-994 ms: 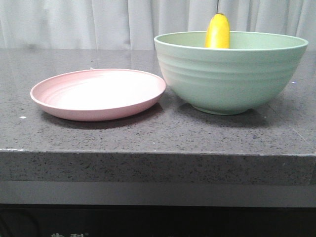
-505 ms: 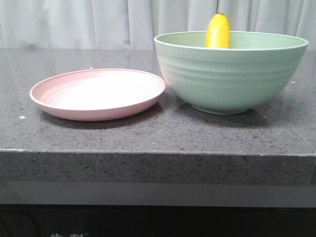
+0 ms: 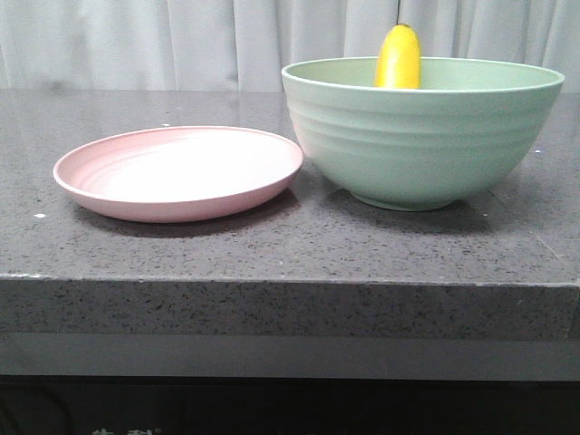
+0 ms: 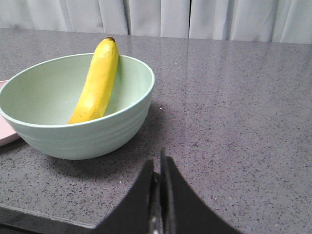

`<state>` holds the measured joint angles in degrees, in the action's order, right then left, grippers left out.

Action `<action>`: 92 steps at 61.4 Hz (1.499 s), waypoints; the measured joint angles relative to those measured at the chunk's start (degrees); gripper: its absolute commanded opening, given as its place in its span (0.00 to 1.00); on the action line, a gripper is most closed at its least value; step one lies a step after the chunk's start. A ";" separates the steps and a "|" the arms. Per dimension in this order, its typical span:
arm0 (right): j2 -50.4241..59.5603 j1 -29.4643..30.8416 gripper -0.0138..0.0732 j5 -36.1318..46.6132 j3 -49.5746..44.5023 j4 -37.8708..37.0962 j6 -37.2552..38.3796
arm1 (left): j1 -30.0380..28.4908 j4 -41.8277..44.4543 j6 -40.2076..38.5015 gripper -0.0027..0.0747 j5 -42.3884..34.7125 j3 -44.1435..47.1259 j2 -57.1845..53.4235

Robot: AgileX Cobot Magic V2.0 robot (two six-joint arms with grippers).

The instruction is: Transfer banana from pink plate to green bowl

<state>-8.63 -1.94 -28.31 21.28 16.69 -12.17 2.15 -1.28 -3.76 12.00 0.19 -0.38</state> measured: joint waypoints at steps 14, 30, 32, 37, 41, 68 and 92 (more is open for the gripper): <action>0.00 0.00 0.08 0.00 0.00 0.00 0.00 | 0.00 0.00 0.00 0.01 0.00 0.00 0.00; 0.00 0.00 0.08 0.65 -0.23 0.00 0.00 | 0.00 0.00 0.00 0.01 0.00 0.00 0.00; 0.00 0.00 0.08 1.75 -0.68 0.00 -0.10 | 0.00 0.00 0.00 0.01 0.00 0.00 0.00; 0.00 0.00 0.08 6.16 -3.10 0.00 0.44 | 0.00 0.00 0.00 0.01 0.00 0.00 0.00; 0.57 0.00 0.08 10.42 -5.92 -0.41 1.84 | 0.00 0.00 0.00 0.01 -0.13 0.00 0.00; 9.16 0.00 0.08 17.48 -22.93 -7.07 9.10 | 0.00 0.00 0.00 0.01 -0.26 0.00 0.00; 9.16 0.00 0.08 17.48 -22.93 -7.07 9.20 | 0.00 0.00 0.00 0.01 -0.26 0.00 0.00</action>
<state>0.53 -1.94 -10.83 -1.65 9.62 -2.97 2.15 -1.28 -3.76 11.73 0.19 -0.38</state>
